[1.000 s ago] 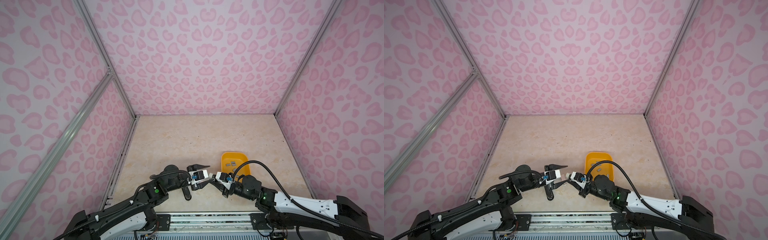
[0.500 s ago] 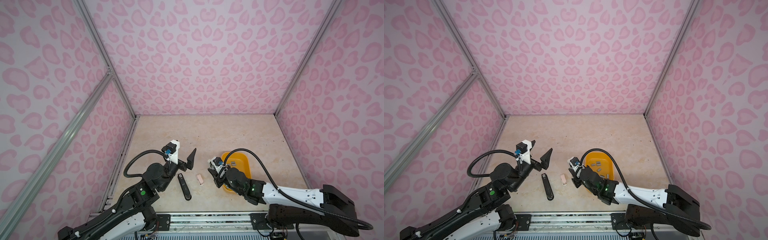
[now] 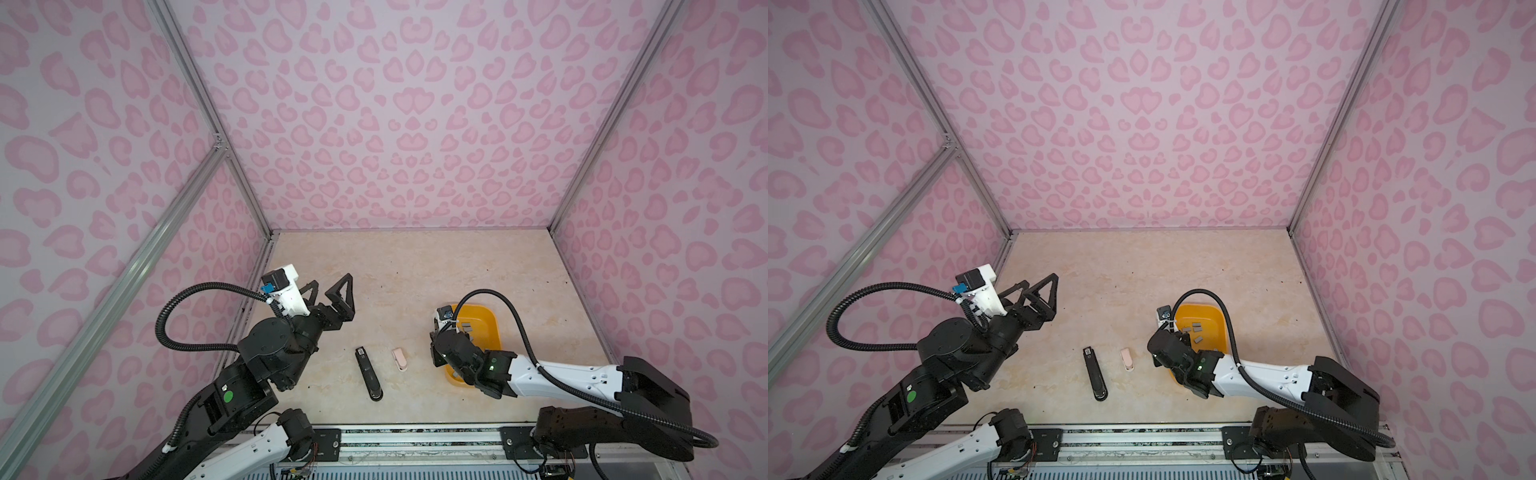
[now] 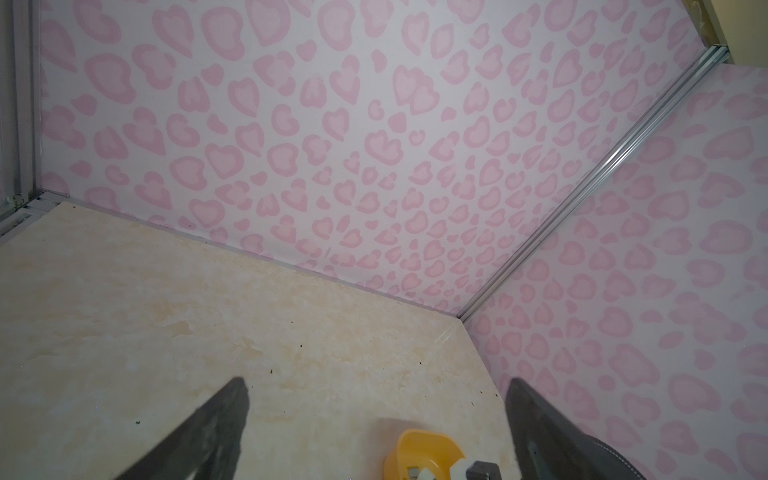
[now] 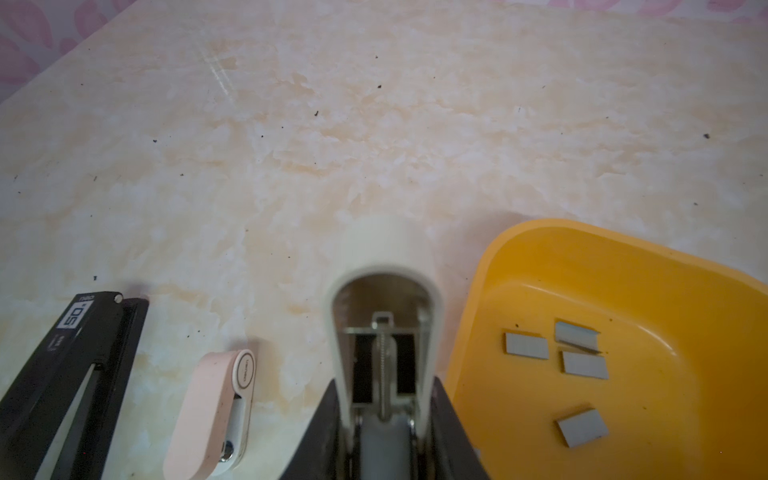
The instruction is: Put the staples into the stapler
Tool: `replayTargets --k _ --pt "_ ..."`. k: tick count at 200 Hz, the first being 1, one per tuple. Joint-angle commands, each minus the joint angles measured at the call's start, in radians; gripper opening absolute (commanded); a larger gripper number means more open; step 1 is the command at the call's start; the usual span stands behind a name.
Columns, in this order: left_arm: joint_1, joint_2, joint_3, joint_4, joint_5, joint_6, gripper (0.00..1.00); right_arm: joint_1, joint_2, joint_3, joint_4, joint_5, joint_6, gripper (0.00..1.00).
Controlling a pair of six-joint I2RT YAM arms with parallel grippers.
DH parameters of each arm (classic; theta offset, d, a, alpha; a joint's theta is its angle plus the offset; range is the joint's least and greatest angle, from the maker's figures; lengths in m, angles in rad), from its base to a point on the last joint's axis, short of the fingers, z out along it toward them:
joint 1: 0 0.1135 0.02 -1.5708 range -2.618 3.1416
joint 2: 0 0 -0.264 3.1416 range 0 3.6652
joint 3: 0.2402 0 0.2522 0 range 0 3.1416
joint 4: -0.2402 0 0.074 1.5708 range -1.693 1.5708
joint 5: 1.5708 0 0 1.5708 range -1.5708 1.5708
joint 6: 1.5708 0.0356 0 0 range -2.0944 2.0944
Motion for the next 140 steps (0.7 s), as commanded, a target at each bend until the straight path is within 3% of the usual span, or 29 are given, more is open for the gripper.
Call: replayTargets --k 1,20,47,70,103,140 --pt "0.000 -0.014 0.026 -0.061 0.013 -0.028 0.97 -0.013 0.042 0.040 0.018 0.007 0.050 0.00" --pt "0.000 -0.012 0.026 -0.071 -0.031 -0.018 0.97 -0.044 0.118 0.105 -0.021 -0.066 0.082 0.00" --pt "0.000 0.026 0.042 -0.082 -0.008 -0.024 0.97 -0.052 0.242 0.182 -0.039 -0.186 0.100 0.00" --pt "0.000 0.044 0.065 -0.127 -0.078 -0.034 0.97 -0.051 0.319 0.210 -0.041 -0.194 0.115 0.00" --pt "0.000 0.028 0.080 -0.120 0.010 -0.039 0.97 -0.051 0.391 0.231 -0.043 -0.215 0.138 0.00" --pt "0.000 0.030 0.076 -0.129 -0.052 -0.030 0.97 -0.046 0.384 0.202 -0.041 -0.180 0.172 0.00"
